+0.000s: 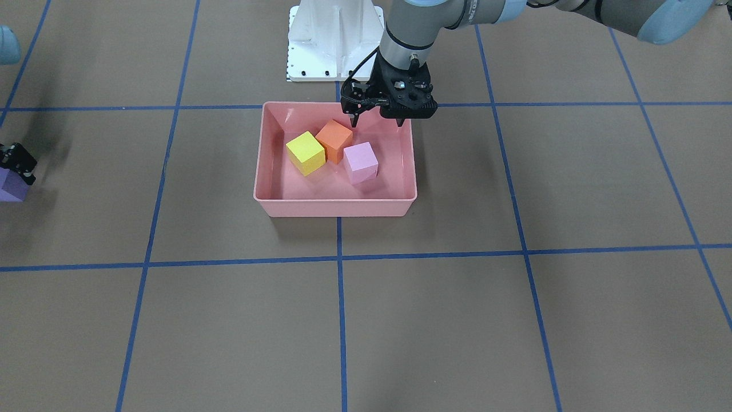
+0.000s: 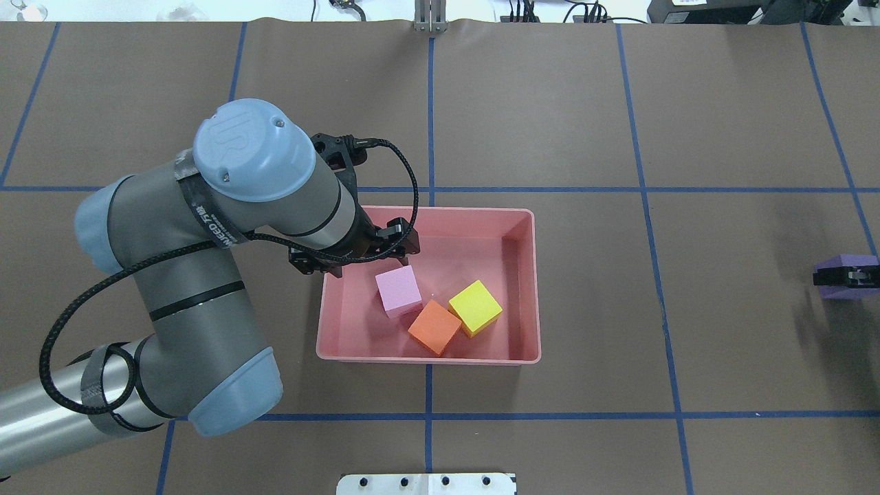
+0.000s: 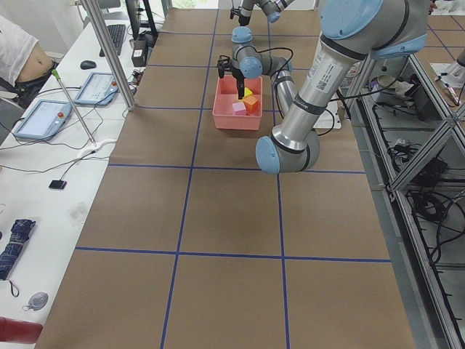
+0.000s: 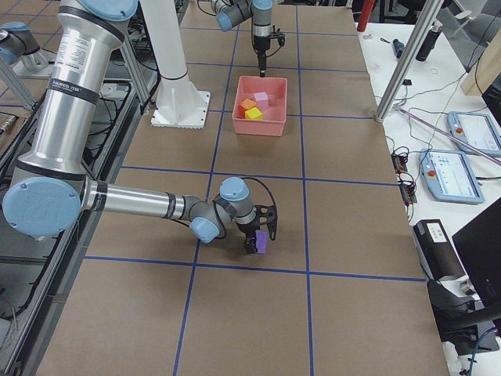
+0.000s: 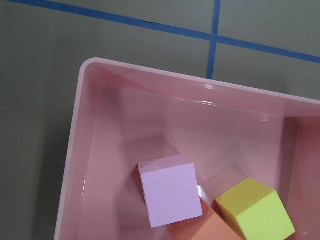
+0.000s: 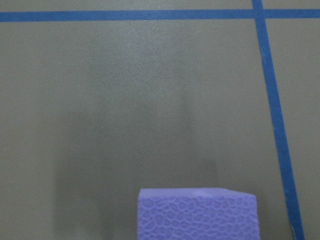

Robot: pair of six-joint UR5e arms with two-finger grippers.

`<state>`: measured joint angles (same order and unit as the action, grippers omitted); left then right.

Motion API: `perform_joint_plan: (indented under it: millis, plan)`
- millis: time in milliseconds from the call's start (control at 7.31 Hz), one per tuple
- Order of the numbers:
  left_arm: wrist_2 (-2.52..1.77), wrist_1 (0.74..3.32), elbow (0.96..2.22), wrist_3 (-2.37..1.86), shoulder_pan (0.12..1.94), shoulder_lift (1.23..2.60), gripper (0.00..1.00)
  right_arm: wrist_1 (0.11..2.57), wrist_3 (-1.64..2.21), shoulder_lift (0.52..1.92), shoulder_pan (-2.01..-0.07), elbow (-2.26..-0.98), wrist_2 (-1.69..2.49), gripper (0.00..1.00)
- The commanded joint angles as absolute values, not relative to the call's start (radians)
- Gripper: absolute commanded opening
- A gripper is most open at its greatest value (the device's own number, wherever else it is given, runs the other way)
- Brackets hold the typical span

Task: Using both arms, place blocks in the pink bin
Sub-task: 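Lower the right gripper onto the purple cube and grasp it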

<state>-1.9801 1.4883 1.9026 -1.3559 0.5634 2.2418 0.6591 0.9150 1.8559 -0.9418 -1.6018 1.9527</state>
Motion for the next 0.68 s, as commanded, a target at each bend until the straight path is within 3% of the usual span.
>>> perform_joint_plan:
  millis: [0,274,547]
  plan:
    - [-2.017,1.363,1.983,-1.143,0.642,2.194,1.00,0.661,0.919,1.845,-0.943,-1.623,1.985,0.00]
    - [-2.070,1.194,2.075,-0.729,0.830,2.085,1.00,0.783,0.922,1.812,-1.032,-1.734,2.096,0.00]
    - [-2.204,1.196,2.063,-0.274,1.068,1.915,1.00,1.213,0.928,1.700,-1.058,-1.990,2.135,0.00]
